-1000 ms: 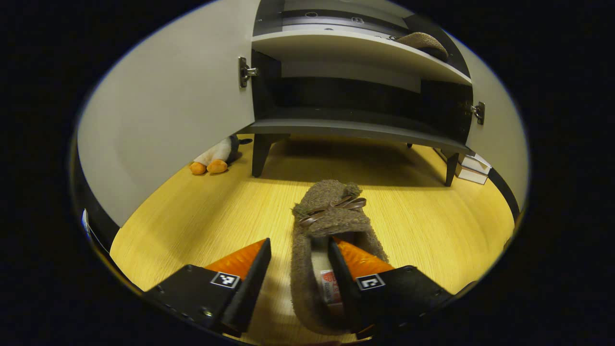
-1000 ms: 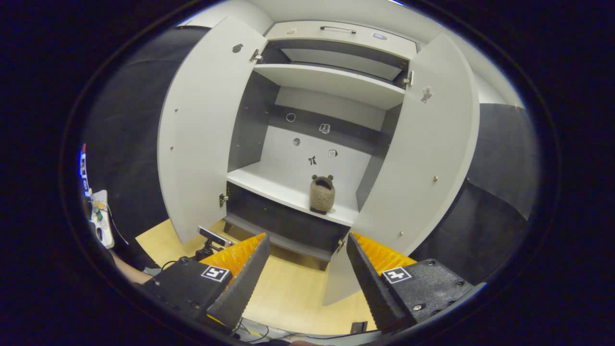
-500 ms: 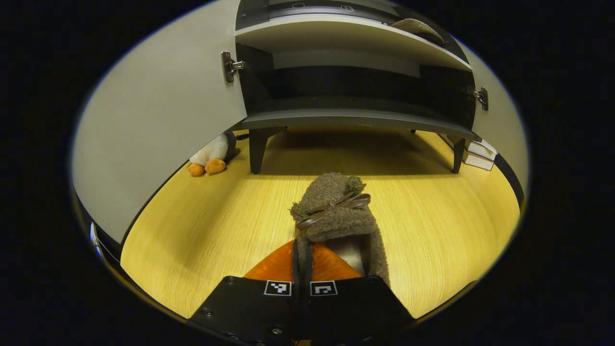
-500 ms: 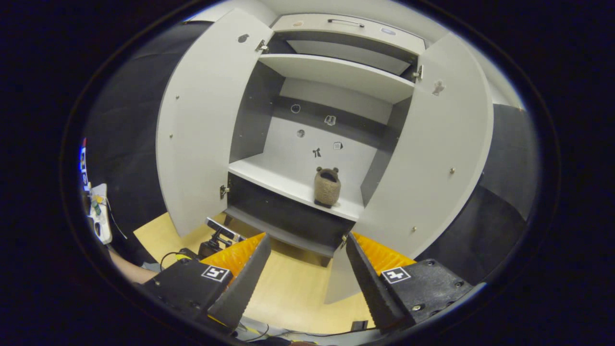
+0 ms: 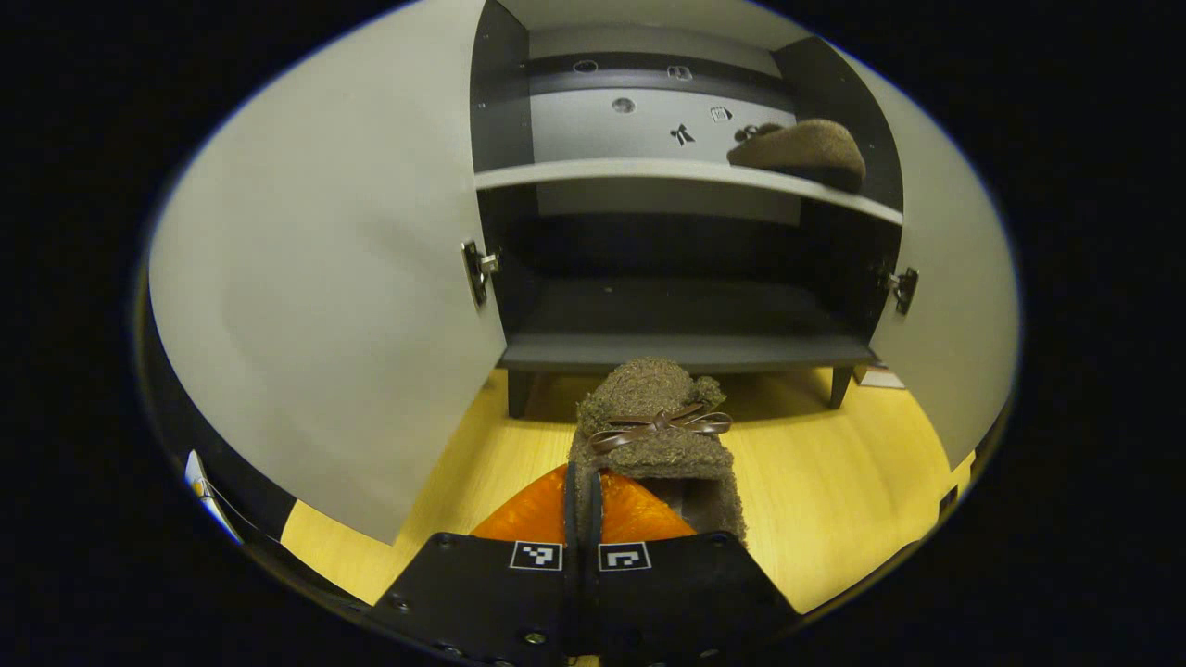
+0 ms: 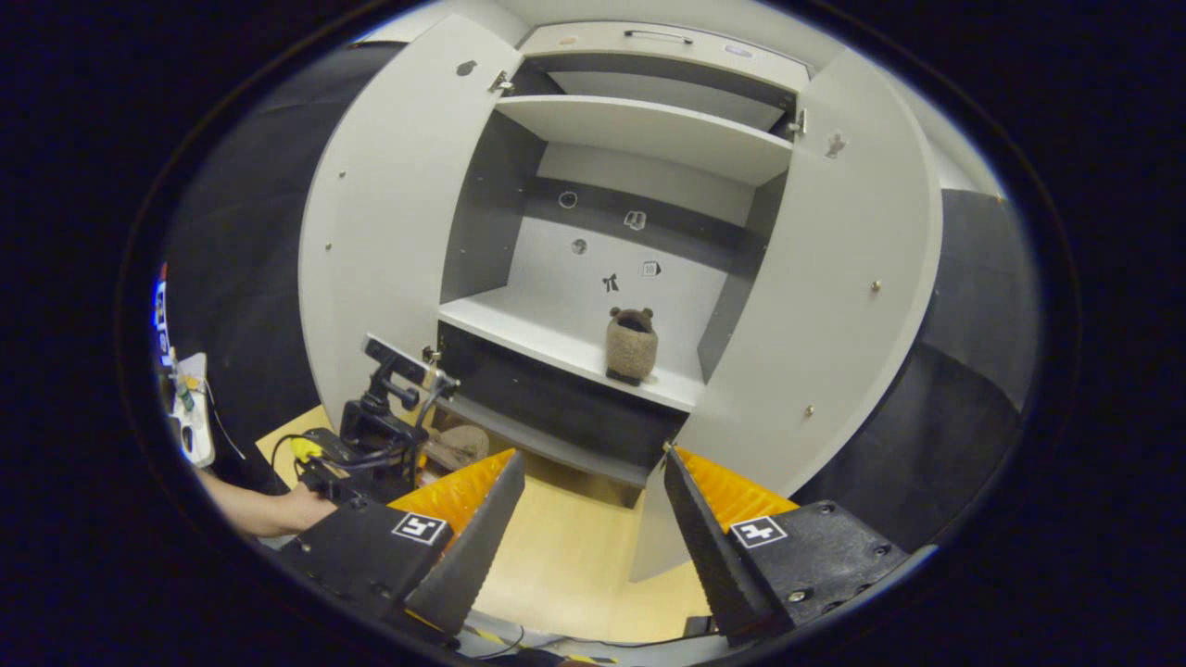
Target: Grab one shoe with the right hand and put it into the shoe cabinet, grab the other shoe with the left hand and put it into the shoe cabinet; then close the right door with the right hand and the left door with the left hand.
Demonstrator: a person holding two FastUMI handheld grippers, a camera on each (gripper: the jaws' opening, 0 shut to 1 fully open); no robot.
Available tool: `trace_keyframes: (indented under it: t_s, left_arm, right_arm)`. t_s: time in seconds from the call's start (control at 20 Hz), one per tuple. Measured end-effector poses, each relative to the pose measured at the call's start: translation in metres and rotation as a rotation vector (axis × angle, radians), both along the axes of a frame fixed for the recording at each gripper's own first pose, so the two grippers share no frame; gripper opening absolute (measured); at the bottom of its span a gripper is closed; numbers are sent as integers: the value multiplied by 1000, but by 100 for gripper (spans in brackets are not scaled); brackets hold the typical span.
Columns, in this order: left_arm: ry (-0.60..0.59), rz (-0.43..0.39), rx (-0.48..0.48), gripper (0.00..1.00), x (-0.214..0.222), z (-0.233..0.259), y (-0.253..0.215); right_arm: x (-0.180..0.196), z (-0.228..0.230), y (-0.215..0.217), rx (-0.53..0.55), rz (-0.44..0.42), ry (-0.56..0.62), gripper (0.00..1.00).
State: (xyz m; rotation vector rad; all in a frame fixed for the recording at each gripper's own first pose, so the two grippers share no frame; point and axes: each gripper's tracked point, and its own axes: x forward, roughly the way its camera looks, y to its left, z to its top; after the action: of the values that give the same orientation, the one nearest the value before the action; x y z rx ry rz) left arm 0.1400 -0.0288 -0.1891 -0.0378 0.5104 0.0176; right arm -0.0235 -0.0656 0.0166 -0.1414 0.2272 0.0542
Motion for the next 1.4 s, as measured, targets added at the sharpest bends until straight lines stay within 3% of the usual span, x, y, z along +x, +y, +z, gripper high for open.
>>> trace_keyframes:
  t_s: [0.3, 0.45, 0.6, 0.7, 0.9, 1.25, 1.35, 1.4]
  left_arm:
    - [-95, 6, 15, 0, 23, 145, 25]
    - [-76, -37, -87, 0, 52, 192, 12]
    - [-74, -74, -99, 0, 95, 226, -2]
    - [-67, -102, -175, 0, 120, 247, -16]
    - [-107, -50, -44, 0, 198, 260, -14]
    - [84, 48, -74, 0, 250, 193, -18]
    - [79, 23, -87, 0, 251, 193, -20]
    - [63, 15, -104, 5, 253, 198, -23]
  right_arm:
    - [7, -32, -12, 52, -18, 4, 96]
    - [7, -31, -16, 16, -24, -36, 96]
    - [7, -25, -24, 45, -33, -68, 96]
    - [5, -27, -35, 49, -45, -71, 100]
    - [0, -23, -59, 48, -77, -90, 96]
    - [-5, -26, -97, 56, -137, -81, 96]
    - [-6, -25, -106, 62, -149, -83, 96]
    - [-6, -26, -108, 65, -151, -82, 96]
